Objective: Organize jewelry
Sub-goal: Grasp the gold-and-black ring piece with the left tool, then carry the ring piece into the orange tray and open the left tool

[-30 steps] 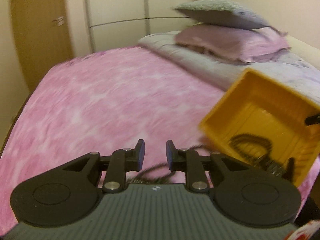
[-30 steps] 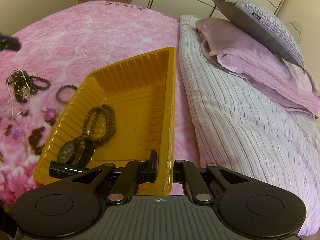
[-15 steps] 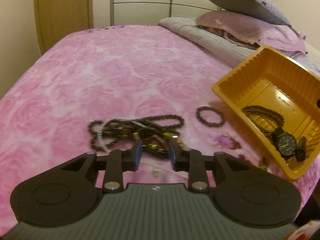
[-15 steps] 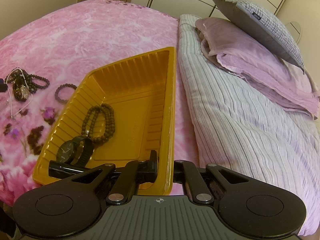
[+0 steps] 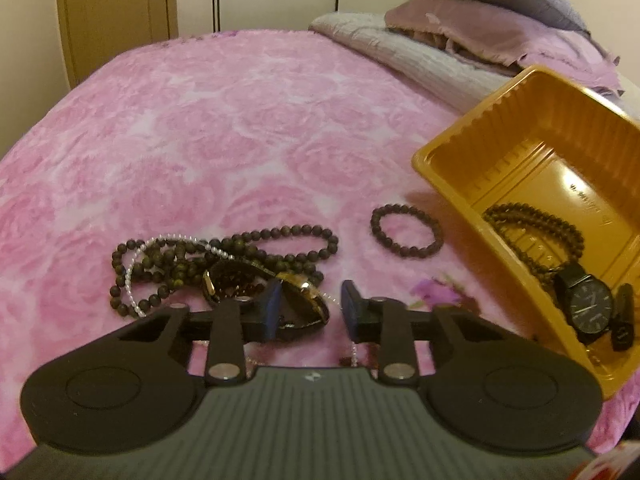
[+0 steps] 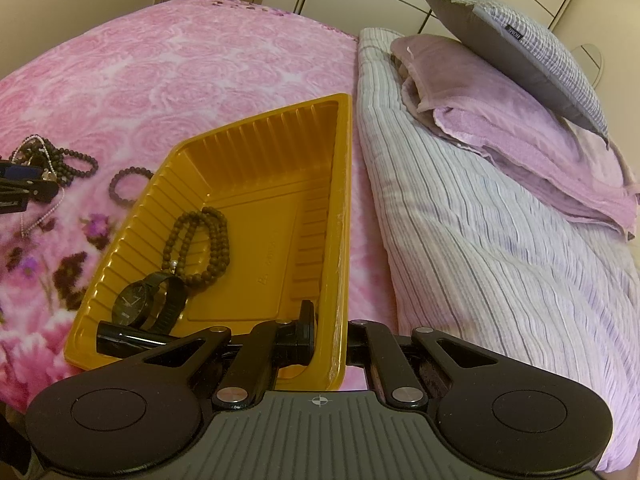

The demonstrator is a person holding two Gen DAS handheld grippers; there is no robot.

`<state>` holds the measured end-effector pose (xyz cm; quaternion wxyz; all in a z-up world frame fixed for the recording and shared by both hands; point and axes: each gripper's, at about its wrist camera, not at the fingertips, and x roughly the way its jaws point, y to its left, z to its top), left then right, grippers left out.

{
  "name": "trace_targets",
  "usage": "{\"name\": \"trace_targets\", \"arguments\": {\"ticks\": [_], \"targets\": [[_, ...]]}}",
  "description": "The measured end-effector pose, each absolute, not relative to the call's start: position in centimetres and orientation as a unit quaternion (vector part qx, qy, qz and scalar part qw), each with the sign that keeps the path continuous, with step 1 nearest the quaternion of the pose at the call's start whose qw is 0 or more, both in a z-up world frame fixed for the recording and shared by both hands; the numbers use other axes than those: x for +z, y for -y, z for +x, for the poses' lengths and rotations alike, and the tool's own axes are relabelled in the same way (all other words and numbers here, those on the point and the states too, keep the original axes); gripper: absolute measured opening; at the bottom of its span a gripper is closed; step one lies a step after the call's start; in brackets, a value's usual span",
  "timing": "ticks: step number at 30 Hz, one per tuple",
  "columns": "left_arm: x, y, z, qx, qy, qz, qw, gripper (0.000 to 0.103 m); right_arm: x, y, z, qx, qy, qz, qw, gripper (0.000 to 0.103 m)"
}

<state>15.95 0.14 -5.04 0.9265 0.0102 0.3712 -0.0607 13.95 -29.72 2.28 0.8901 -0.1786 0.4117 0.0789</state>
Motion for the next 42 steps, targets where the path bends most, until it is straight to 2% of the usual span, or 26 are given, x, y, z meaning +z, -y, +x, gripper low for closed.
{"name": "trace_targets", "arguments": {"ticks": [8, 23, 42], "targets": [[-4.7, -0.9, 14.0, -0.072, -0.37, 0.01, 0.926, 0.008, 2.3, 29.7, 14.0, 0.079, -0.411, -0.177, 0.891, 0.006], [-0.6, -0.6, 10.2, -0.116, -0.334, -0.005, 0.936, 0.008, 2.3, 29.8, 13.9, 0.079, -0.41, -0.177, 0.891, 0.006], [-0.8, 11.5, 13.6, -0.278, -0.338, -0.007, 0.899, 0.008, 2.2, 29.9, 13.9, 0.079, -0.411, -0.174, 0.892, 0.006]]}}
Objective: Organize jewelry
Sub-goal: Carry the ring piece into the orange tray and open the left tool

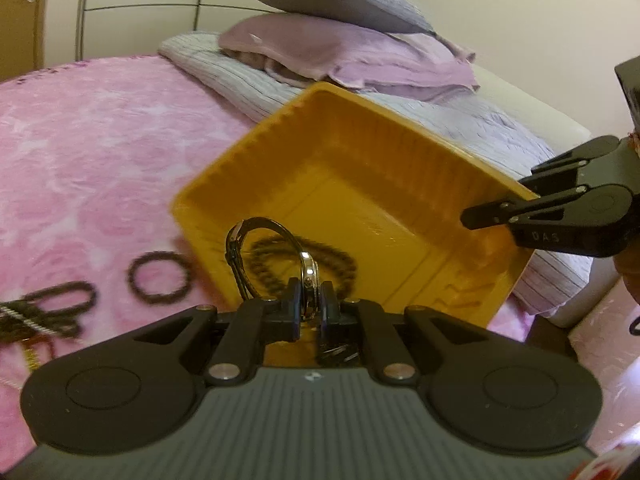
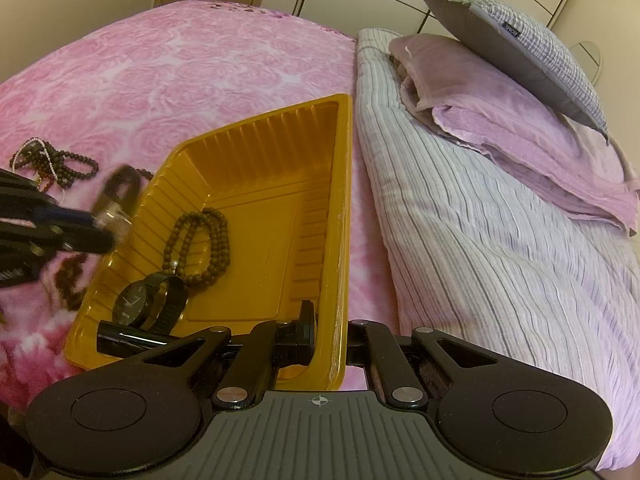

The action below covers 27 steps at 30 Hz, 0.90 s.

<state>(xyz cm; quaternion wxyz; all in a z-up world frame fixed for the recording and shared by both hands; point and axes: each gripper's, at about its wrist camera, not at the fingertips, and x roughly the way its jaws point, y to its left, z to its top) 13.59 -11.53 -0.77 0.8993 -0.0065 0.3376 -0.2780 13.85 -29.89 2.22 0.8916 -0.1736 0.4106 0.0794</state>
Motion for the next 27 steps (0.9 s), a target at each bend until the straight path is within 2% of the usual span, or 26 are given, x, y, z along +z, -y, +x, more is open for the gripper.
{"name": "trace_targets", "arguments": {"ticks": [16, 18, 19, 27], "targets": [[-2.3, 13.6, 16.0, -0.29, -0.349, 0.006, 0.891, 0.009, 2.1, 29.9, 14.0, 0.08, -0.412, -0.172, 0.891, 0.006], [-2.1, 13.5, 15.9, -0.291, -0.337, -0.001, 0.895, 0.02, 2.0, 29.8, 14.0, 0.08, -0.413, -0.172, 0.891, 0.006], [-1.9, 13.3, 15.9, -0.29, -0.334, -0.002, 0.897, 0.022, 2.0, 29.9, 14.0, 0.081, -0.413, -0.171, 0.891, 0.006], [-1.2, 9.6, 13.2, -0.245, -0.321, 0.005, 0.915, 0.023, 2.0, 29.9, 13.9, 0.079, -0.412, -0.171, 0.892, 0.006]]}}
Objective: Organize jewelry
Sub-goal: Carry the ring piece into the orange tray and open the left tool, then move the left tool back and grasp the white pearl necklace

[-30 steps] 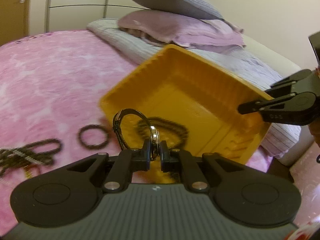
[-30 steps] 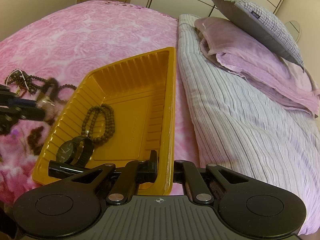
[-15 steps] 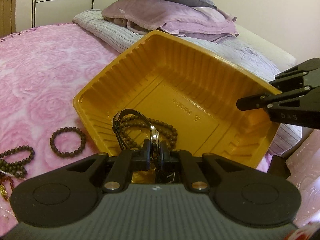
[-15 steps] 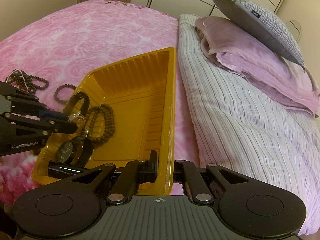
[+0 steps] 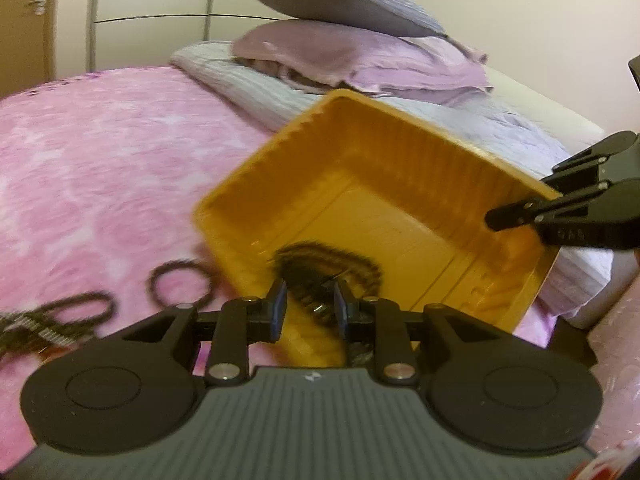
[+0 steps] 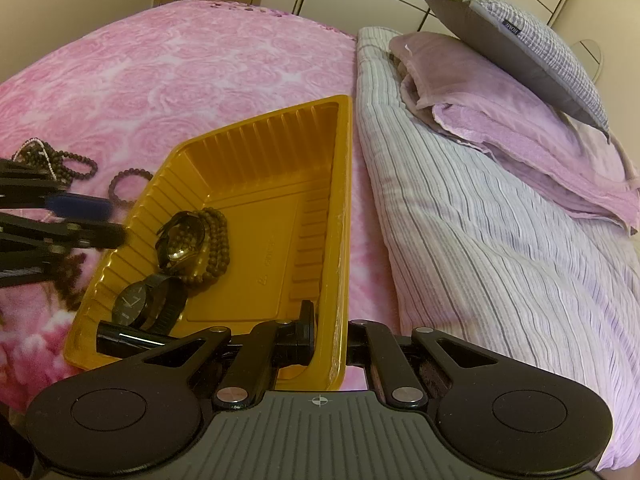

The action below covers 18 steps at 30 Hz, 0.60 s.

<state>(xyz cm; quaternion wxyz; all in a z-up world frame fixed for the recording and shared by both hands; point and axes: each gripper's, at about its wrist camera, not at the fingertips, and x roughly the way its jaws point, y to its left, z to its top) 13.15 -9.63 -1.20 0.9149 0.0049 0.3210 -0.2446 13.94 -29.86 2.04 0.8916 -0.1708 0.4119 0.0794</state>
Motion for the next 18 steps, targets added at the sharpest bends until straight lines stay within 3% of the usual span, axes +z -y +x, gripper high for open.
{"name": "trace_targets", "arguments": {"ticks": [18], "targets": [[-4.0, -0.1, 8.8, -0.102, -0.347, 0.056, 0.931, 0.024, 2.1, 29.6, 13.8, 0.077, -0.41, -0.178, 0.891, 0.006]]}}
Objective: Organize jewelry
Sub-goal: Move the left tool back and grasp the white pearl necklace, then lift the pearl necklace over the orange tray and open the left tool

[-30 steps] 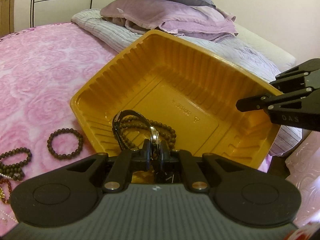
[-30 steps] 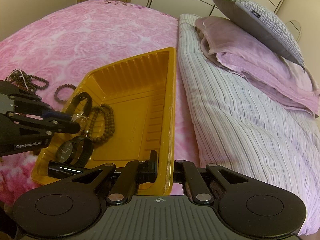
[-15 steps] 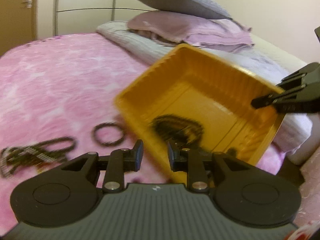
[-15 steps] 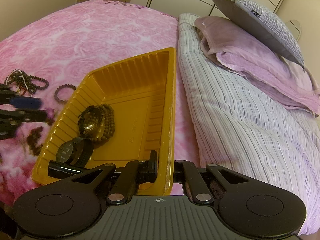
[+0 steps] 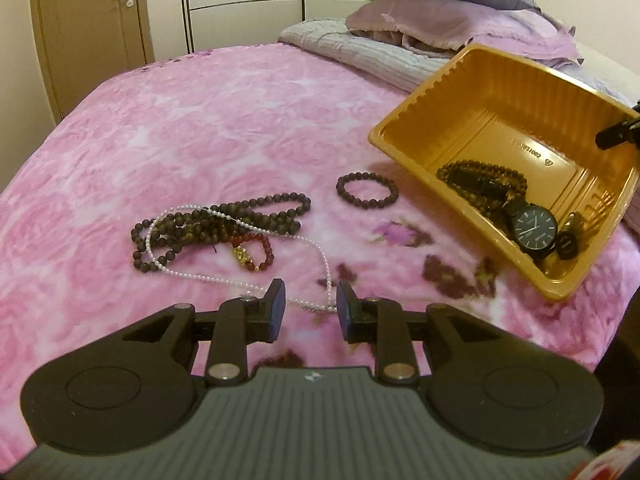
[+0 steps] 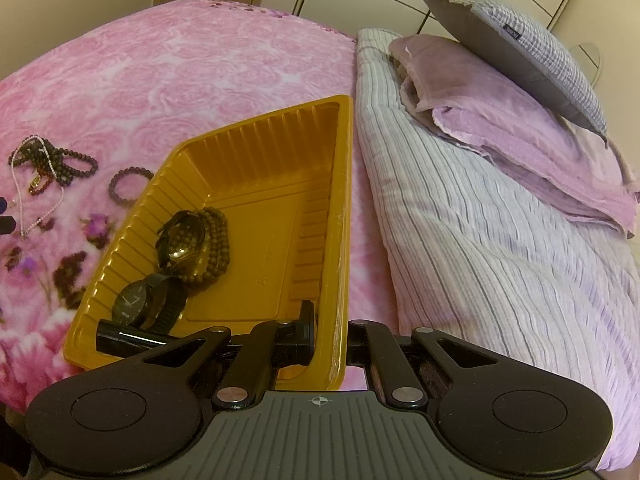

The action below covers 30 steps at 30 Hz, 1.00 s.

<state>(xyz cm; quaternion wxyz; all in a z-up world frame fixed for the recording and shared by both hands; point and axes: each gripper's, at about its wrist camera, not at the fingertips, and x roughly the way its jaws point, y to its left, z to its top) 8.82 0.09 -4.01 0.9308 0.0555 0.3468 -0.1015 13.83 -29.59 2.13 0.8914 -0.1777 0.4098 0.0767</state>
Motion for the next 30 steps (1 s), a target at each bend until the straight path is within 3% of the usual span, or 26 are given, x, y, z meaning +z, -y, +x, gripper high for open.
{"name": "trace_targets", "arguments": {"ticks": [4, 11, 17, 19, 20, 30], "targets": [[-4.6, 0.6, 10.0, -0.112, -0.349, 0.063, 0.928, 0.024, 2.1, 29.6, 13.9, 0.076, -0.411, -0.177, 0.891, 0.006], [-5.9, 2.3, 12.1, -0.122, -0.365, 0.077, 0.92, 0.012, 2.0, 29.7, 13.9, 0.074, -0.413, -0.177, 0.89, 0.006], [-6.9, 2.7, 12.5, -0.114, -0.371, 0.09, 0.917, 0.012, 2.0, 29.7, 14.0, 0.074, -0.414, -0.178, 0.89, 0.006], [-6.9, 2.7, 12.5, -0.115, -0.372, 0.092, 0.917, 0.008, 1.9, 29.7, 14.0, 0.074, -0.414, -0.178, 0.89, 0.006], [-6.9, 2.6, 12.5, -0.115, -0.373, 0.091, 0.916, 0.002, 2.0, 29.7, 14.0, 0.074, -0.414, -0.178, 0.89, 0.006], [-2.4, 0.6, 11.2, -0.108, -0.328, 0.072, 0.936, 0.002, 2.0, 29.7, 14.0, 0.074, -0.412, -0.176, 0.891, 0.006]]}}
